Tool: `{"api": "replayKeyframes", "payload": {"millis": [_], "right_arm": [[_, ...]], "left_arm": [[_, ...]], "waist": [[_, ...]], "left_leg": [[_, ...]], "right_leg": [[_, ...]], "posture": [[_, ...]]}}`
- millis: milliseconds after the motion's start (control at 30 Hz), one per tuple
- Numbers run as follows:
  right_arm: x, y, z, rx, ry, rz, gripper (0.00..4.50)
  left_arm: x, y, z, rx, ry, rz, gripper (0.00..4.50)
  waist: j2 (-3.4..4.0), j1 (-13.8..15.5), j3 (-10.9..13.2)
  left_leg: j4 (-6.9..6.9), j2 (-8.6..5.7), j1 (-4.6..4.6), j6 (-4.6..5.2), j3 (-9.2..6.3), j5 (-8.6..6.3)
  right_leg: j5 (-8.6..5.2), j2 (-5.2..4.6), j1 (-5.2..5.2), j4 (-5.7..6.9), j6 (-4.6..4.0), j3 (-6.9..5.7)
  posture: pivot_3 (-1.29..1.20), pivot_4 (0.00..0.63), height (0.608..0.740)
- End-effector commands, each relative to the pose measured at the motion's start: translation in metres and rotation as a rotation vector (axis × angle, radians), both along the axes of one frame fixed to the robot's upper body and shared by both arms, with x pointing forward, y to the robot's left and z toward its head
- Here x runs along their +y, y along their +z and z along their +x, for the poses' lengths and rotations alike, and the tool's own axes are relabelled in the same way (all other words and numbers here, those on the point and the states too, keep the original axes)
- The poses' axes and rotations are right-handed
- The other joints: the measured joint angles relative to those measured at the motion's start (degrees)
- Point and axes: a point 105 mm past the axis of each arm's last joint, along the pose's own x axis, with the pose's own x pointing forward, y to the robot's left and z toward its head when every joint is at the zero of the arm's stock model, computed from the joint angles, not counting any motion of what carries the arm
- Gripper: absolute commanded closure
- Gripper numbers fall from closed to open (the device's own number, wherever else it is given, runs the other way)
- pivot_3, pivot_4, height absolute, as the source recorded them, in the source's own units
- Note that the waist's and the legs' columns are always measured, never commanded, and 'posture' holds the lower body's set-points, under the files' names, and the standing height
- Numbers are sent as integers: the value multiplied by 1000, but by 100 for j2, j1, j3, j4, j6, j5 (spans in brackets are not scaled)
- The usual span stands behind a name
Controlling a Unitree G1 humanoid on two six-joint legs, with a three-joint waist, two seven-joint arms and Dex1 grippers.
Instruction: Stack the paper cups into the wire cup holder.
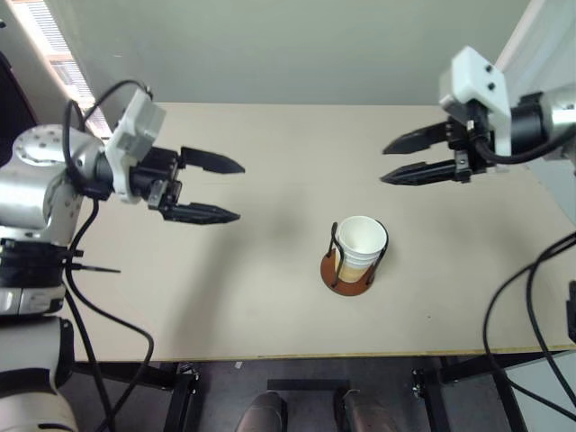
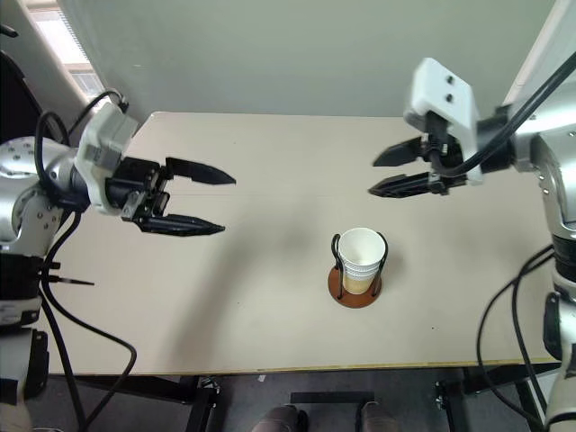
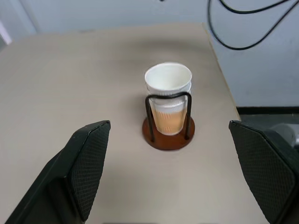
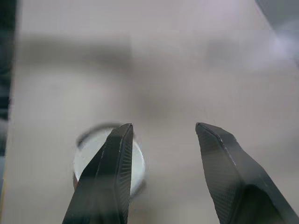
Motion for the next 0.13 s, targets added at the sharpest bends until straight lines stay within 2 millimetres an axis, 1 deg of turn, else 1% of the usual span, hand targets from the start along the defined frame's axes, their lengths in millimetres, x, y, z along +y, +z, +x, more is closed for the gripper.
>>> {"api": "replayKeyframes", "payload": {"millis": [33, 133], "right_arm": [[-12, 6, -3, -51, -64, 38, 2335], [-23, -5, 0, -51, -110, 5, 2335]], "left_arm": [[1, 16, -15, -62, 27, -41, 116], [4, 10, -17, -47, 75, -68, 116]], "waist": [[1, -6, 0], [1, -11, 0]], "left_leg": [[-1, 0, 0, -3, 2, 2], [-10, 1, 15, -7, 4, 4]], "right_leg": [[4, 1, -3, 3, 6, 1], [3, 2, 3, 12, 7, 3]], "posture": [[0, 150, 740], [0, 150, 740]]}}
